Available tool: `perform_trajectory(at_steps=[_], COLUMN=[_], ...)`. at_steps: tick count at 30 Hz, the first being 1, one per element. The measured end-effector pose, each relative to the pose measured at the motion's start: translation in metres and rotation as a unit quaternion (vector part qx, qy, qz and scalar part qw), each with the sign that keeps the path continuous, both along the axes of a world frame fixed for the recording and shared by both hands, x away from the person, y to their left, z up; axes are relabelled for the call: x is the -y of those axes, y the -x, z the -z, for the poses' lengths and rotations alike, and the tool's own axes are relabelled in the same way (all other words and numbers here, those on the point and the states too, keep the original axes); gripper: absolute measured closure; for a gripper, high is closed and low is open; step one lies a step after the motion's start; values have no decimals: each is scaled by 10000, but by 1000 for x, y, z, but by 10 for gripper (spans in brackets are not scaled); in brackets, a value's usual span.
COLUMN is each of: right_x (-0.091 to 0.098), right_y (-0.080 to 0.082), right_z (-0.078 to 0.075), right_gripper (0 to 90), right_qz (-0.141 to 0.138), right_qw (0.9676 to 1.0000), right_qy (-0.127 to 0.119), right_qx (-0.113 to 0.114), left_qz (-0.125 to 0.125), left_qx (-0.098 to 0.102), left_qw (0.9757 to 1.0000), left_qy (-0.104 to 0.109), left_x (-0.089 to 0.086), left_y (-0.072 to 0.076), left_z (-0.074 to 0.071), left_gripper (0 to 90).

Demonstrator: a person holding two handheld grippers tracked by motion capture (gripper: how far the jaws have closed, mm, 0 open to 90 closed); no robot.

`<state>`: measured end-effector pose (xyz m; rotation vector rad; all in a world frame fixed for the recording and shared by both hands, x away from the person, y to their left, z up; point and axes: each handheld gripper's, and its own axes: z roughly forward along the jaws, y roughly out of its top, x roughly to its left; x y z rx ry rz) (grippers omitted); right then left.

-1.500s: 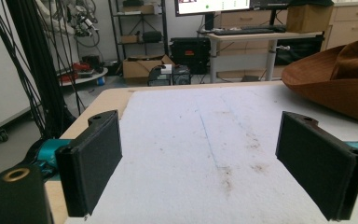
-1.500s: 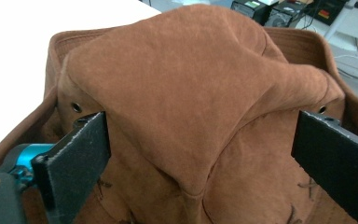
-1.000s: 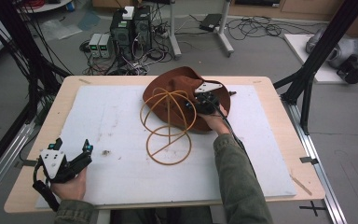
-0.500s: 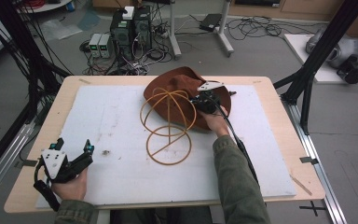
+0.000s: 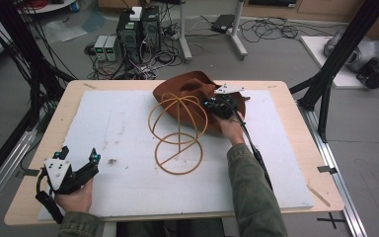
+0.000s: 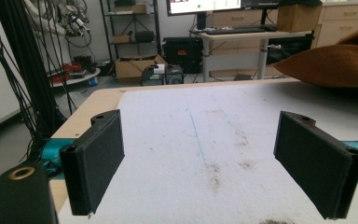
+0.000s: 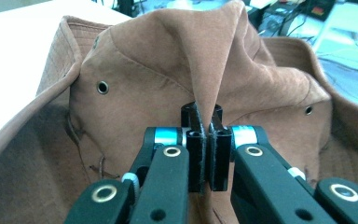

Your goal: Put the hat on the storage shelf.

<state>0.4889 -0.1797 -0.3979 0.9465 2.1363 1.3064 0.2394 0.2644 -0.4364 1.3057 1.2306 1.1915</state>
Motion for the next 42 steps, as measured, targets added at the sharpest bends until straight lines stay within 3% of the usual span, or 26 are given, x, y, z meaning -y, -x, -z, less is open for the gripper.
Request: perform_trajectory(at_steps=[8,11,21,24,27,32,33,36,37,40,42], right_x=[7,13,25,26,27,31,34,35,37,42,43], right_y=[8,13,27,30,36,40,42,44,47,50,52], right_z=[-5,-10,-32,-35,-44,-49,-53,-56,-59,-64,-66], right_gripper=[886,886,886,886,886,886,885,885,885,885,886], right_qz=[240,404,526,543,560,607,633,678,716,725,727], right_qw=[9989,9960,9895,9884,9855,9823,9801,9783,9756,9720,9710], right_qy=[-219,-486,-713,-779,-787,-897,-914,-943,-973,-1077,-1122], right_qx=[339,634,1145,1190,1398,1529,1641,1717,1834,1959,1983], left_qz=[10,19,11,19,23,5,4,-5,-11,-20,-26], left_qx=[-42,-25,13,21,22,43,43,17,19,13,13], left_qw=[10000,10000,10000,10000,10000,10000,10000,10000,10000,10000,10000], left_qy=[-6,-16,10,7,28,33,46,25,42,36,48], left_x=[1,3,3,3,2,1,1,0,0,-1,-1], left_y=[0,0,0,0,-1,0,-1,-1,-1,-1,-1], left_z=[1,0,-1,-1,0,-1,-1,-1,0,0,0], left_gripper=[161,161,161,161,161,161,161,161,161,161,161])
